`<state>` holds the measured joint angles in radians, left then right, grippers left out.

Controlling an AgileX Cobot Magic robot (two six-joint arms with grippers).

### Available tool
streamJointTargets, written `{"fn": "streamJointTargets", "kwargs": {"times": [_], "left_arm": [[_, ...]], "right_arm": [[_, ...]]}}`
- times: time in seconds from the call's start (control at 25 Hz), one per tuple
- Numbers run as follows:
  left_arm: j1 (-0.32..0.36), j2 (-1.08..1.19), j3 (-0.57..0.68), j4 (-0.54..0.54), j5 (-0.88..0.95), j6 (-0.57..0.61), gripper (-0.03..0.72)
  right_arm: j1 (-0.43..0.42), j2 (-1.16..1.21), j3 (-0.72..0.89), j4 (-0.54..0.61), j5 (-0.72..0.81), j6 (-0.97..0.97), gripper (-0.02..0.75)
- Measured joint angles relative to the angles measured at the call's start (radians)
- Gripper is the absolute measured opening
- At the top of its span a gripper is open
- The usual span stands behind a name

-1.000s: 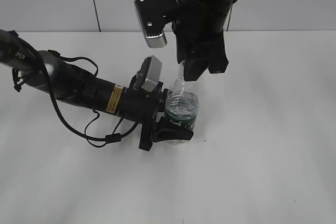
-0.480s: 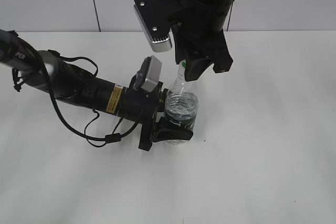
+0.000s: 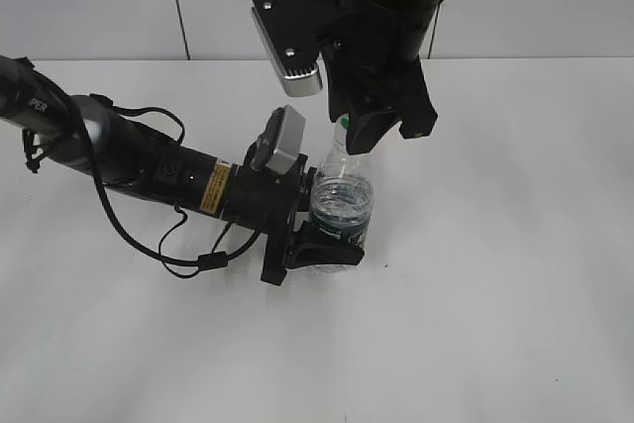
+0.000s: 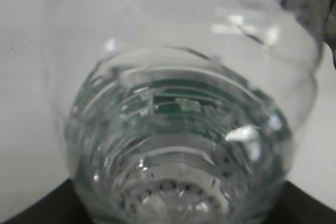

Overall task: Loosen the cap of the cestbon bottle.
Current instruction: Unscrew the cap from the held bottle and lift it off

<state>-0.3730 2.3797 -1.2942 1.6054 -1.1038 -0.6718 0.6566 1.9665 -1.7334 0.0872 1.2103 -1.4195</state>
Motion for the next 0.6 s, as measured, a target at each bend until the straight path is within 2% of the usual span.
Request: {"fn": "streamJointTargets", "kwargs": {"times": [0.44, 0.6], "left_arm": [[0.000, 0.000, 0.000, 0.002, -0.001, 0.000, 0.408], [0.003, 0.000, 0.000, 0.012, -0.001, 0.004, 0.408]], "right_arm": [[0.000, 0.000, 0.000, -0.002, 0.000, 0.008, 0.330], [0.000, 0.000, 0.000, -0.012, 0.001, 0.021, 0.376]]}}
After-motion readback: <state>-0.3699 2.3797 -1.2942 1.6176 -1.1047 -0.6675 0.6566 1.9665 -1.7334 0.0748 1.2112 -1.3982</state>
